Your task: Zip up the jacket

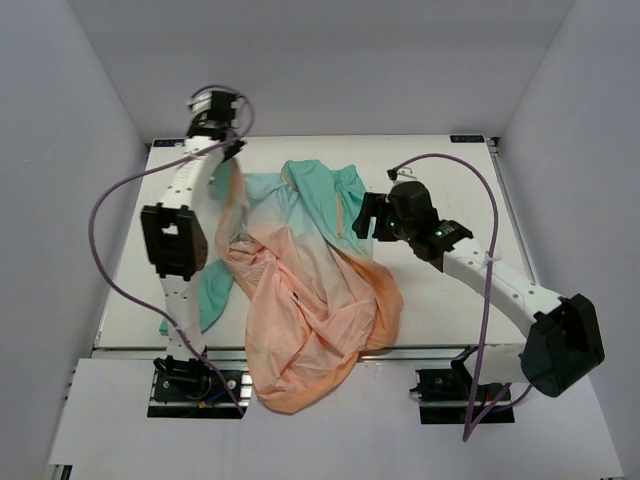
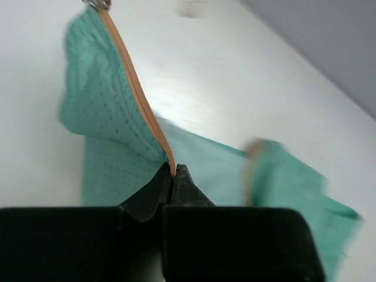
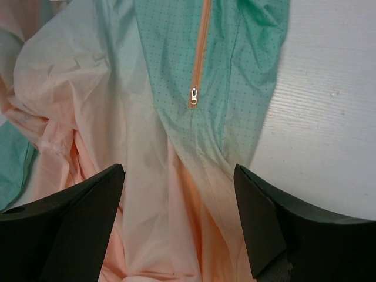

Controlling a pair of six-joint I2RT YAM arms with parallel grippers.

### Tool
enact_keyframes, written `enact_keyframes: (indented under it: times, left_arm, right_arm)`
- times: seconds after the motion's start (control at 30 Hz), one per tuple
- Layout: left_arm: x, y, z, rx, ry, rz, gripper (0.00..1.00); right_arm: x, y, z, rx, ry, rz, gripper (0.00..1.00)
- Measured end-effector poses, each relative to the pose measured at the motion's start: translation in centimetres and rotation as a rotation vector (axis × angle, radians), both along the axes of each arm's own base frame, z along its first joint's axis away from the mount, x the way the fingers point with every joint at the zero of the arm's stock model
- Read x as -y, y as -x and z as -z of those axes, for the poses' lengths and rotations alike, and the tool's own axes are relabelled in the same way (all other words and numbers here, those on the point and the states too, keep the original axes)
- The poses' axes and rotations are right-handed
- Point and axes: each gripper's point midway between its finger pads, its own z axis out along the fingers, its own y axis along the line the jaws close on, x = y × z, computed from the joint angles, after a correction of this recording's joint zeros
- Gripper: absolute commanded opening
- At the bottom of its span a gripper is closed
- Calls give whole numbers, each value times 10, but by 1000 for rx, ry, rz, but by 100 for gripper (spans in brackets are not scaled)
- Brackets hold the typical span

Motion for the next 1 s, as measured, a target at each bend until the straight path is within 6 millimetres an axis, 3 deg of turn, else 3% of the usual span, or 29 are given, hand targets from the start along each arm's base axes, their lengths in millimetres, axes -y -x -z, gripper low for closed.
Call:
enact_keyframes:
  times: [0.1, 0.17, 0.2, 0.23, 0.27, 0.37, 0.43, 0.5, 0.63, 0.77, 0.83, 0.9, 1.0]
  left_arm:
    - [95, -21, -27, 105, 59, 124, 6]
    - [144, -20, -21, 117, 98, 186, 31]
    - [165, -16, -11, 102, 114, 214, 52]
    - [184, -12, 0, 82, 126, 245, 89]
    - [199, -7, 11, 59, 133, 273, 97]
    - [233, 10, 48, -25, 153, 329, 98]
    - [238, 20, 62, -73, 148, 345, 98]
    - [233, 28, 64, -100, 137, 345, 98]
    - [209, 56, 34, -106, 123, 343, 98]
    - [175, 119, -16, -54, 153, 348, 98]
    - [164, 161, -25, -49, 190, 373, 98]
    - [163, 199, -14, -70, 237, 413, 98]
    - [175, 256, 45, -232, 281, 479, 98]
  right_arm:
    - [9, 9, -2, 8, -3, 19, 82]
    - [17, 15, -1, 9, 3, 41, 83]
    - [22, 17, 0, 9, 9, 57, 84]
    - [27, 19, 1, 10, 19, 71, 84]
    - [31, 20, 1, 12, 28, 84, 84]
    - [38, 19, -1, 25, 48, 114, 85]
    - [44, 15, -1, 39, 70, 133, 86]
    - [46, 11, 0, 47, 93, 138, 86]
    - [36, -18, -3, 65, 119, 117, 86]
    - [5, -72, -5, 82, 145, 58, 85]
    - [-13, -99, 0, 87, 156, 20, 85]
    - [-32, -126, 12, 79, 165, -15, 84]
    - [-59, -161, 39, 50, 170, -65, 83]
